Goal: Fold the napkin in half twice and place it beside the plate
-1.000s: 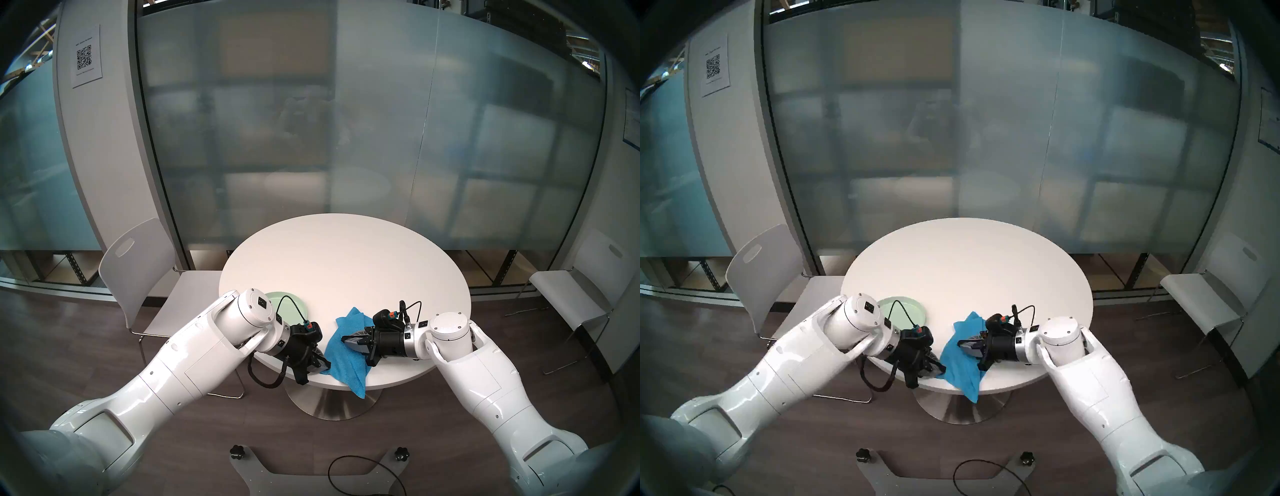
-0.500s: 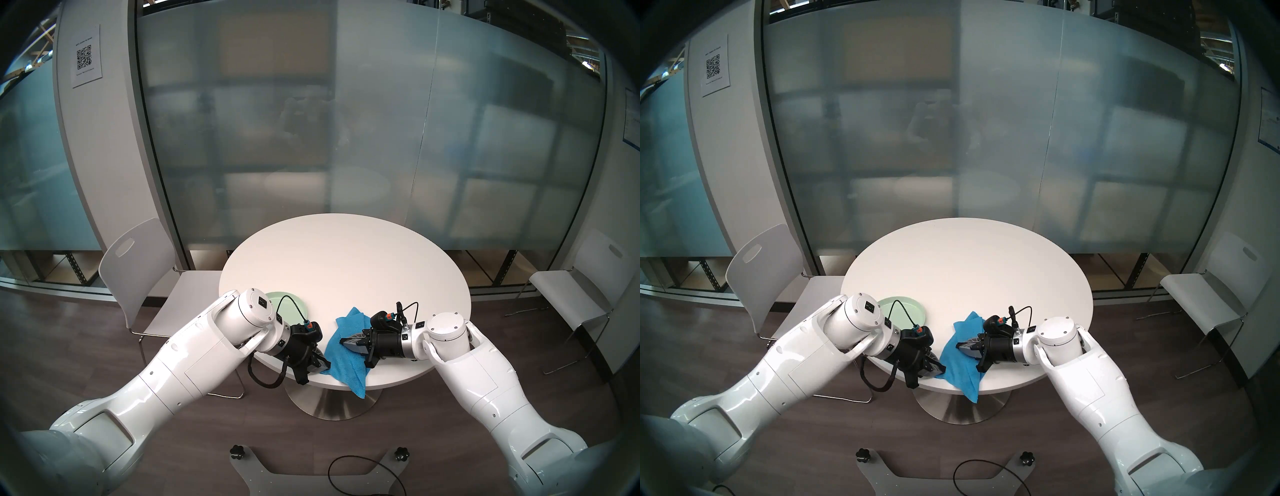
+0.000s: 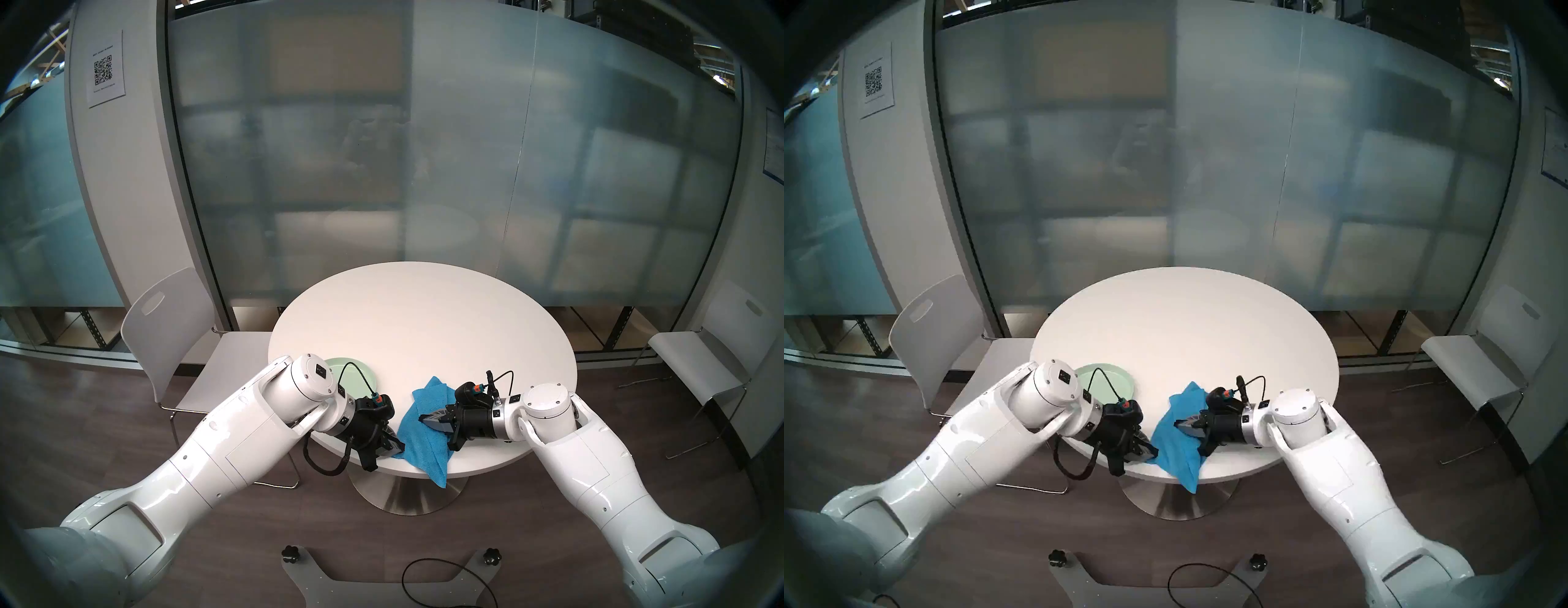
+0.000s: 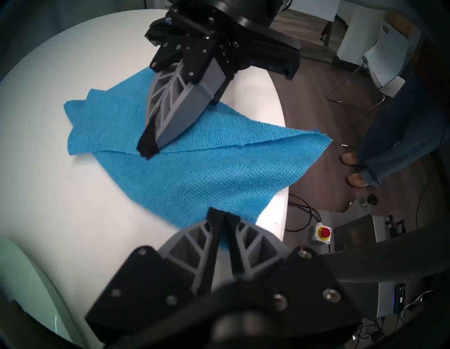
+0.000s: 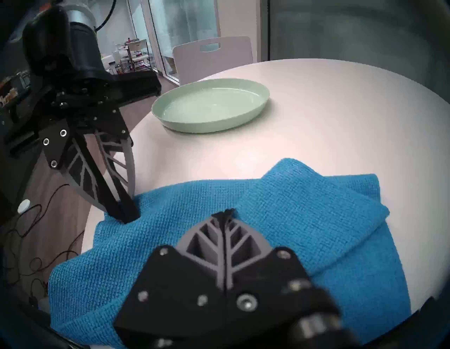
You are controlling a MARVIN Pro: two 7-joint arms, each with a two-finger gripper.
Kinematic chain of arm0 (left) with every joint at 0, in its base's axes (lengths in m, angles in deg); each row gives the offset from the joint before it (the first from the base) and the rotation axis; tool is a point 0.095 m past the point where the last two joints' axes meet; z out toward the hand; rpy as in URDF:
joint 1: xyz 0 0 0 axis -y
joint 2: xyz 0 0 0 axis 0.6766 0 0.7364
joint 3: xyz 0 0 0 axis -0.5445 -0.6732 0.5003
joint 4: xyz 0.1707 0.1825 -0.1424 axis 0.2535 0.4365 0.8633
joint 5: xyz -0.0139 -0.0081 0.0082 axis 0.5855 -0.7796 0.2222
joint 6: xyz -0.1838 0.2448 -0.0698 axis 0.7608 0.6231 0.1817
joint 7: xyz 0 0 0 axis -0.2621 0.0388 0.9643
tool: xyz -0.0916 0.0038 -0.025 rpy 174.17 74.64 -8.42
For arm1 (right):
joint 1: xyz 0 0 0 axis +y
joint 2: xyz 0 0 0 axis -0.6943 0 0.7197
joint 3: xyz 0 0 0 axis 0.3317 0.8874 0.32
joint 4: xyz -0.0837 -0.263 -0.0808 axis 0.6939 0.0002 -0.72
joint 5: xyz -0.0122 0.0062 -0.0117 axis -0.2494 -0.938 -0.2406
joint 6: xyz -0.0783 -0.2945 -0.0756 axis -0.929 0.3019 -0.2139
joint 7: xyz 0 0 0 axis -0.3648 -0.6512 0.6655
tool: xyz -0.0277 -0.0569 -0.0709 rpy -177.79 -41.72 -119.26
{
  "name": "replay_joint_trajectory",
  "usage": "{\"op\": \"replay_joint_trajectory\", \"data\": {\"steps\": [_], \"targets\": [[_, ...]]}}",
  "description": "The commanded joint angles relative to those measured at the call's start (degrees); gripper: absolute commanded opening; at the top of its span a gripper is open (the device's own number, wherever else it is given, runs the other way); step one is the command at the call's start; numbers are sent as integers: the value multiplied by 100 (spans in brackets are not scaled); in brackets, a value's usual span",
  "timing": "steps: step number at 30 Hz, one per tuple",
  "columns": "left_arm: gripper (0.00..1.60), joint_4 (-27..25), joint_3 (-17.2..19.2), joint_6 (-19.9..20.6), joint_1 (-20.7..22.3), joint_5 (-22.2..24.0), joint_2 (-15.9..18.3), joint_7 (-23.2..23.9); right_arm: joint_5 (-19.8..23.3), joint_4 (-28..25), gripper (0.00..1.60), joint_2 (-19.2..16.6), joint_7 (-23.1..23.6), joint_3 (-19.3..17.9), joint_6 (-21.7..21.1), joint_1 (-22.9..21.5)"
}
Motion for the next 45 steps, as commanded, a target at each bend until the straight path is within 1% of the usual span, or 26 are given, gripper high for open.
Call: {"op": "replay_joint_trajectory", "data": {"steps": [1,6,10,16,21,24,28,36,45], "targets": [[57,30,7,-7,37,-6,-4,6,-9,-86,0,0,-12,-29,-55,-118],[57,49,7,-11,58,-1,-7,19,-51,-100,0,-46,-39,-52,-118,-125],[57,70,-5,-26,79,-3,-8,36,-90,-278,0,-146,-49,-89,-314,-64],[56,76,-19,-41,103,-7,-6,66,-80,-440,0,-264,4,-137,-457,33],[56,127,30,-63,112,14,-63,7,-66,-514,0,-281,1,-176,-493,96],[54,241,44,-81,233,7,-145,6,-64,-538,0,-266,-24,-205,-516,125],[55,296,-15,-119,326,-22,-150,86,-65,-590,0,-297,-40,-261,-530,211],[55,267,-67,-138,248,-46,-108,120,-57,-777,0,-369,-55,-357,-651,375],[55,286,-97,-203,241,-127,-67,170,-67,-899,0,-450,-59,-447,-744,462]]}}
